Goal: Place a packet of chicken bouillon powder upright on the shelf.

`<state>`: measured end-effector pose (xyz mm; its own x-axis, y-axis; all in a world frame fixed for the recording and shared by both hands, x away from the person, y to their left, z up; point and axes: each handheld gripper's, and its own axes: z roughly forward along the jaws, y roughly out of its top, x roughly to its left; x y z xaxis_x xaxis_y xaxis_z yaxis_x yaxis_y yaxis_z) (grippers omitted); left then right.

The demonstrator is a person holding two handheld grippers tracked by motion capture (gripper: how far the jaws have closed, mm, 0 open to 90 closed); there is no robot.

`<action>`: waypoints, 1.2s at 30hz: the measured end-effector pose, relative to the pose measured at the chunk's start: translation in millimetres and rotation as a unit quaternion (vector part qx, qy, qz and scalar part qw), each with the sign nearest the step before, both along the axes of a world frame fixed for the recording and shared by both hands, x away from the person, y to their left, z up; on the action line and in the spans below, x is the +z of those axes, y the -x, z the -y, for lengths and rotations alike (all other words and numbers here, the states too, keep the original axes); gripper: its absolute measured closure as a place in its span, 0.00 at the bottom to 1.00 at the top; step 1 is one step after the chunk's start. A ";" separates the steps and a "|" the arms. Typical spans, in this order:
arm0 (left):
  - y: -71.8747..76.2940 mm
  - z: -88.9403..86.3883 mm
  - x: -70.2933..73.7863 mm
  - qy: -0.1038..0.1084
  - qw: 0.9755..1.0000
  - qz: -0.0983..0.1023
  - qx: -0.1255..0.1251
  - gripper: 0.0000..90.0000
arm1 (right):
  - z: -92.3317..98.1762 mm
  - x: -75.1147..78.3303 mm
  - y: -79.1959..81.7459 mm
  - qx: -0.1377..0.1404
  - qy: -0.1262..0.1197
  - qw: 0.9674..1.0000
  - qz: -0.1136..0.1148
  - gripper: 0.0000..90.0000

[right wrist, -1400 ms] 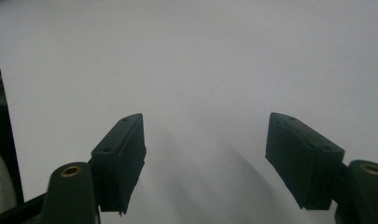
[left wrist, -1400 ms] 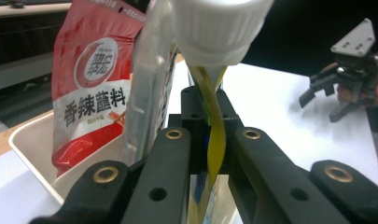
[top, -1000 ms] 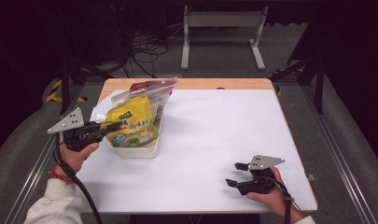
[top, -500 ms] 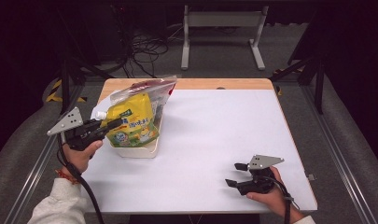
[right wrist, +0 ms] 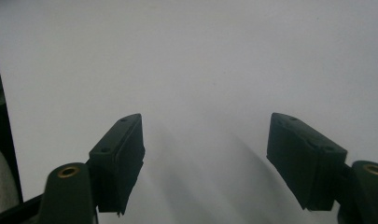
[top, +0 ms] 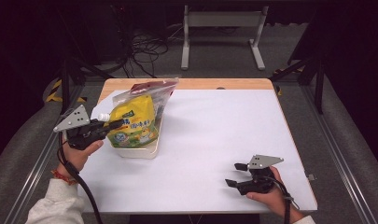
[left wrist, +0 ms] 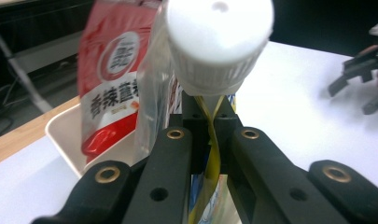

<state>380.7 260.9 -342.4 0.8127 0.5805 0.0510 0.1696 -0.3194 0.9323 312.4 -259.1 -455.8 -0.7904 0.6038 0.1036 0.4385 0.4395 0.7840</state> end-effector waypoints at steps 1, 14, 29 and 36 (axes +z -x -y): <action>-0.4 1.4 -1.5 -0.005 1.000 -0.002 0.001 0.98 | 0.0 0.2 0.3 0.001 0.000 1.000 0.000 0.30; -5.0 5.1 -17.5 -0.009 1.000 -0.011 0.006 0.98 | 0.3 1.8 0.8 0.001 -0.001 1.000 0.003 0.30; -6.1 -2.8 -35.2 -0.005 1.000 -0.023 0.016 0.99 | -1.4 3.6 0.2 0.004 -0.002 1.000 0.007 0.30; -5.4 -3.7 -39.0 -0.003 0.999 -0.026 0.019 0.99 | -1.7 4.1 -0.3 0.005 -0.003 1.000 0.008 0.30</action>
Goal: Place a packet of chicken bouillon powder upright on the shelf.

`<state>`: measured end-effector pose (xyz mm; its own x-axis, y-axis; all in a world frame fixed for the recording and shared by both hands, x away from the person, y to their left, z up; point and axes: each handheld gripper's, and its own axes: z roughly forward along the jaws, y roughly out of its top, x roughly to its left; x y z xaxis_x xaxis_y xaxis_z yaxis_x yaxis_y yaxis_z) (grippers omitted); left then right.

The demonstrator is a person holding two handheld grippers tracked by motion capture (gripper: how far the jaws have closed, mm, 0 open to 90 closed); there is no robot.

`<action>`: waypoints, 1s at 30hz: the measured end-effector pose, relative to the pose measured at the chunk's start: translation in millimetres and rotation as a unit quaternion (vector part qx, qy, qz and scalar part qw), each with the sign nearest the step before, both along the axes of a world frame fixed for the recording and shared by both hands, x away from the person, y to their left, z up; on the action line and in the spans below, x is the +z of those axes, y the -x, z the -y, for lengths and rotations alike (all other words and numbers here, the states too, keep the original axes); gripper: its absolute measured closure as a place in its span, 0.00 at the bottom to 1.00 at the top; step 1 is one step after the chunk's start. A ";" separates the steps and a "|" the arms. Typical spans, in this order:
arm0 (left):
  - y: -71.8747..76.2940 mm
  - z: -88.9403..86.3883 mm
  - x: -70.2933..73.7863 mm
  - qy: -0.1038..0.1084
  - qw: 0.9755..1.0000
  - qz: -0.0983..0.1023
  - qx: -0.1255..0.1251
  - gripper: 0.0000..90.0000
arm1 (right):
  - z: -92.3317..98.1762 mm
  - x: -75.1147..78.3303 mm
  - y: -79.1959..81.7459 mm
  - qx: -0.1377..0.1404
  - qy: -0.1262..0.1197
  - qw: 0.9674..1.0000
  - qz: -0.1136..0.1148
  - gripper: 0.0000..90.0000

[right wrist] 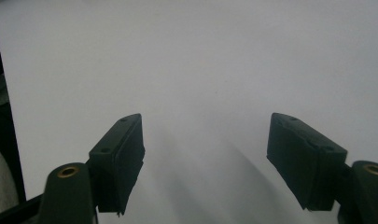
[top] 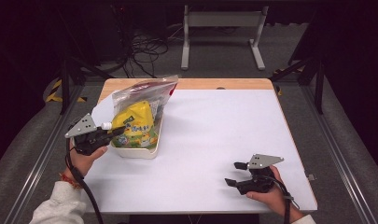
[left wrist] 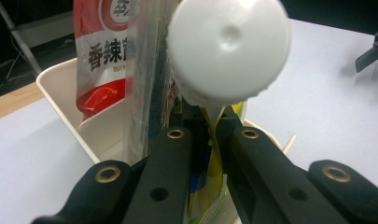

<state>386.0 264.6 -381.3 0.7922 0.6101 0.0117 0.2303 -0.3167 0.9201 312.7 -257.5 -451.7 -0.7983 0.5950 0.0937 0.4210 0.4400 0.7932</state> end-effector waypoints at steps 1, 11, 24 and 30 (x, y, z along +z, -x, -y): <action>0.2 0.0 -0.4 -0.001 1.000 0.000 0.001 0.99 | -0.1 0.0 0.0 0.000 -0.001 1.000 0.000 0.30; 0.7 -0.9 -3.3 0.002 1.000 0.000 0.000 0.99 | -0.4 0.2 0.0 0.001 0.000 1.000 0.000 0.30; 4.5 1.3 -4.3 0.005 1.000 0.014 0.019 0.96 | 0.0 1.7 0.7 0.001 -0.001 1.000 0.004 0.30; 6.8 2.4 -4.5 0.010 0.999 0.020 0.030 0.89 | 1.0 2.4 0.8 0.001 -0.002 1.000 0.006 0.30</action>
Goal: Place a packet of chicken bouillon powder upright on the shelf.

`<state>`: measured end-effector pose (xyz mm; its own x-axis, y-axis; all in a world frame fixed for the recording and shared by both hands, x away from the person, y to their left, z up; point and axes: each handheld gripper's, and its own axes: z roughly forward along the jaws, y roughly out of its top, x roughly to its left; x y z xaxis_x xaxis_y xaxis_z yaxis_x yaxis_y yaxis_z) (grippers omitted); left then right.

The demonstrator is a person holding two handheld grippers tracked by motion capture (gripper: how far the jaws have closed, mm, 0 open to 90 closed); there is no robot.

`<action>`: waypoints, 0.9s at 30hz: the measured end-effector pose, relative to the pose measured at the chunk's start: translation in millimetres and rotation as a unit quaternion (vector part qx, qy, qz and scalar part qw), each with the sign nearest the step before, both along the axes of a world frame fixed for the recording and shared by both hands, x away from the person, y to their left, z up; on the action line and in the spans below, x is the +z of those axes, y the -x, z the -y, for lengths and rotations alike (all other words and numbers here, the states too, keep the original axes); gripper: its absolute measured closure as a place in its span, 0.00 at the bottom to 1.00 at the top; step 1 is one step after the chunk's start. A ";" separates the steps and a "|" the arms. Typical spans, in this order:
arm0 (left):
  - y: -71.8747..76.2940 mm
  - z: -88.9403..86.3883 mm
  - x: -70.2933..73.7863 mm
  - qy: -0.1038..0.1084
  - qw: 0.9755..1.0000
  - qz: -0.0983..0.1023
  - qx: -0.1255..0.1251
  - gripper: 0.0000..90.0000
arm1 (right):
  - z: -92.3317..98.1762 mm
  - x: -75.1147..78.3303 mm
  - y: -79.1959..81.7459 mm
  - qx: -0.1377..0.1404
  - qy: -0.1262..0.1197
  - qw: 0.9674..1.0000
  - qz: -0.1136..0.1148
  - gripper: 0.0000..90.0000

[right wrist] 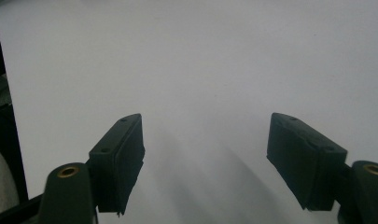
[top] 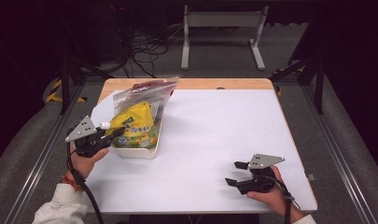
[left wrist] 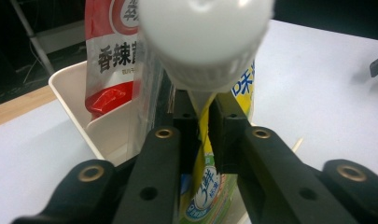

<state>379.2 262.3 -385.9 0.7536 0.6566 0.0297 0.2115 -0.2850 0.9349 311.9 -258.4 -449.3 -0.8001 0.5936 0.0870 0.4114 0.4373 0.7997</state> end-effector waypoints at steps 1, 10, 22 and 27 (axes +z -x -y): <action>0.5 0.1 0.3 0.000 1.000 0.000 0.000 0.88 | 0.2 0.1 0.0 -0.001 0.000 1.000 0.000 0.30; 11.6 -3.3 4.7 0.010 1.000 0.018 0.023 0.73 | 0.5 1.9 0.4 -0.001 0.000 1.000 0.005 0.30; 30.8 -13.5 5.1 0.001 0.996 0.034 0.078 0.46 | 0.7 4.9 0.3 -0.002 0.001 1.000 0.013 0.30; 41.6 -15.2 4.2 0.001 0.995 0.033 0.089 0.32 | 2.3 8.0 0.7 -0.005 0.000 1.000 0.020 0.30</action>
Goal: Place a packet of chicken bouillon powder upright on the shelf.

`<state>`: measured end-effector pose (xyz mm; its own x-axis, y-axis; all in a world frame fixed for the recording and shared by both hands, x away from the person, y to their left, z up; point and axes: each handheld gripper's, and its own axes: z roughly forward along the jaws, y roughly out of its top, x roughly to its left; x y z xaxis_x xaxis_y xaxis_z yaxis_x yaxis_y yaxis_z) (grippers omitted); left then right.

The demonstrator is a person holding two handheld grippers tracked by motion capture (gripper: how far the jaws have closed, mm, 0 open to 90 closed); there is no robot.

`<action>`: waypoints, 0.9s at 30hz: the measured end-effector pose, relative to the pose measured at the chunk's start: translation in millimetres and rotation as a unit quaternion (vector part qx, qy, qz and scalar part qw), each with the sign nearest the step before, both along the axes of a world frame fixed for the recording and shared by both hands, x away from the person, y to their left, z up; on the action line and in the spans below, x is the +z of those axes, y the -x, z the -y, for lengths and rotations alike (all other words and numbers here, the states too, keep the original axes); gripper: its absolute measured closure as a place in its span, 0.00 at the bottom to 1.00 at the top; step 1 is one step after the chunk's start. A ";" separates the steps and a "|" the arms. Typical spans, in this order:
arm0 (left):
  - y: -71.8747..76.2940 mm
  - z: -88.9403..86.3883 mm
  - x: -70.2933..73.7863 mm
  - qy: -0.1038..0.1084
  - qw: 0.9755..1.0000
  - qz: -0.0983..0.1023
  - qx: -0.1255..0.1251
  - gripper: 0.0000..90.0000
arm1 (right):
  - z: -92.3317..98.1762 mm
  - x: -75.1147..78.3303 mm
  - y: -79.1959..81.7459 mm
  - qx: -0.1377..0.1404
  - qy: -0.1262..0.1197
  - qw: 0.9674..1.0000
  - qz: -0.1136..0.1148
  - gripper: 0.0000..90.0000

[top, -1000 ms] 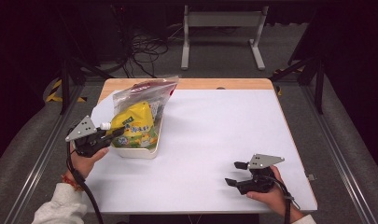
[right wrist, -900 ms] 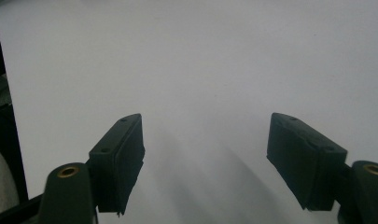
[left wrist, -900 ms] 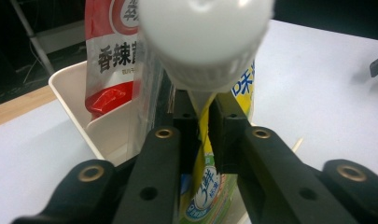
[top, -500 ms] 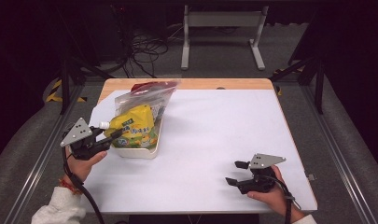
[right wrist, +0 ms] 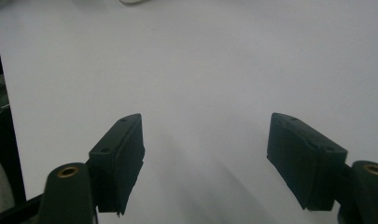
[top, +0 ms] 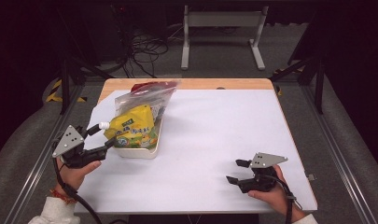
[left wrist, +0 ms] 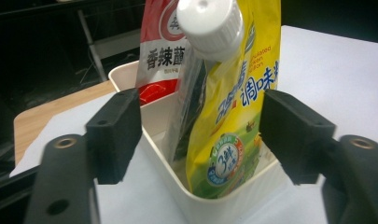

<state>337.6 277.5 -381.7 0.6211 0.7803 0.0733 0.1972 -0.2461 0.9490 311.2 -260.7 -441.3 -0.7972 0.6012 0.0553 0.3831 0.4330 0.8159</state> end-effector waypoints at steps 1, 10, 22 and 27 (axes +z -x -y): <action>2.7 0.6 -0.8 0.000 1.000 -0.001 0.005 0.31 | 0.3 0.3 0.0 0.000 0.000 1.000 0.001 0.30; 19.9 7.9 -7.5 -0.013 1.000 -0.009 0.008 0.17 | 2.5 4.7 0.2 -0.005 -0.001 1.000 0.012 0.29; 35.7 23.7 -23.1 -0.022 0.999 -0.037 -0.012 0.12 | 6.3 10.4 0.7 -0.014 0.001 1.000 0.028 0.28; 39.2 32.4 -28.4 -0.020 0.998 -0.050 -0.026 0.11 | 6.9 12.3 1.7 -0.016 0.006 0.999 0.036 0.27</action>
